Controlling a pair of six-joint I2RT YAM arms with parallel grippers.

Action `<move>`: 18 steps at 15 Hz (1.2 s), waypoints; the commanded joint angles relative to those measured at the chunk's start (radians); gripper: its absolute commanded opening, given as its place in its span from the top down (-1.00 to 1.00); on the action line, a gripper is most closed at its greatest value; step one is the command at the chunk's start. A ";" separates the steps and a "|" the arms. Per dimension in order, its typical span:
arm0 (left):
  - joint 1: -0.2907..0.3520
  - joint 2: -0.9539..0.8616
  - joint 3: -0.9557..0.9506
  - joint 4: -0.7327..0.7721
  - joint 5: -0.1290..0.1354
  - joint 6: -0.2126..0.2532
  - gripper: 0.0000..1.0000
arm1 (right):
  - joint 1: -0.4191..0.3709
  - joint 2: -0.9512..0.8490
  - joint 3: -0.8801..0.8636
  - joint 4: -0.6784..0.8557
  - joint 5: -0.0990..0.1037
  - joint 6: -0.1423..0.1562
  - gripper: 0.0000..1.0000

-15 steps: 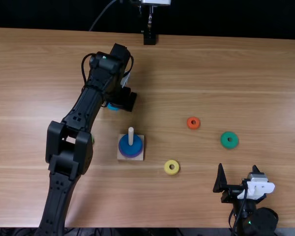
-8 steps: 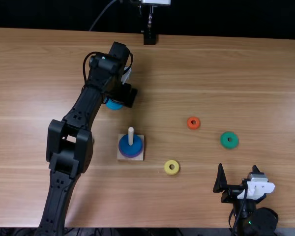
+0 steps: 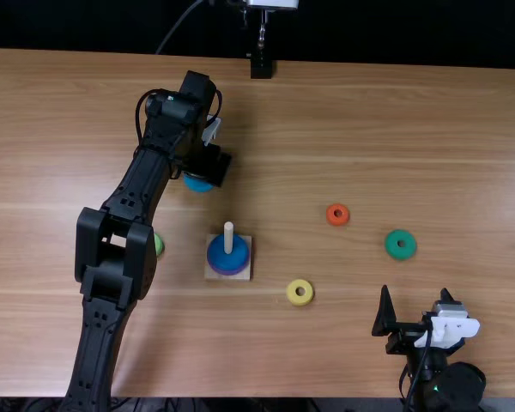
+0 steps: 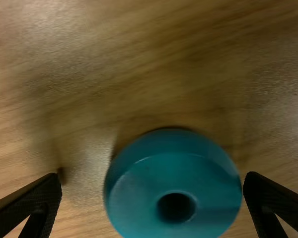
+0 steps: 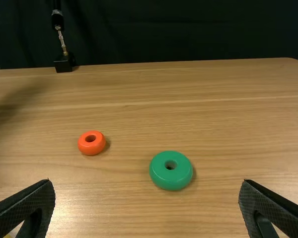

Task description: Build the Hanoi tower: stack the rings onto the peg from bottom to top in this color order: purple, dark blue, light blue, dark green, light green, yellow, orange.

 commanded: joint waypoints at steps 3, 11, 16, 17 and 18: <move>0.009 0.012 0.017 0.002 0.009 0.014 -0.22 | -0.011 -0.013 -0.070 -0.068 0.000 -0.003 -1.00; 0.007 -0.052 0.011 -0.009 0.002 0.009 1.00 | -0.011 -0.013 -0.070 -0.068 0.000 -0.005 -1.00; 0.009 -0.283 -0.192 0.035 -0.004 -0.004 1.00 | -0.011 -0.013 -0.070 -0.068 0.000 -0.003 -1.00; 0.012 -0.324 -0.249 0.094 -0.004 -0.004 1.00 | -0.011 -0.013 -0.070 -0.068 0.000 -0.003 -1.00; 0.012 -0.370 -0.305 0.151 -0.004 -0.006 1.00 | -0.011 -0.013 -0.070 -0.068 0.000 -0.003 -1.00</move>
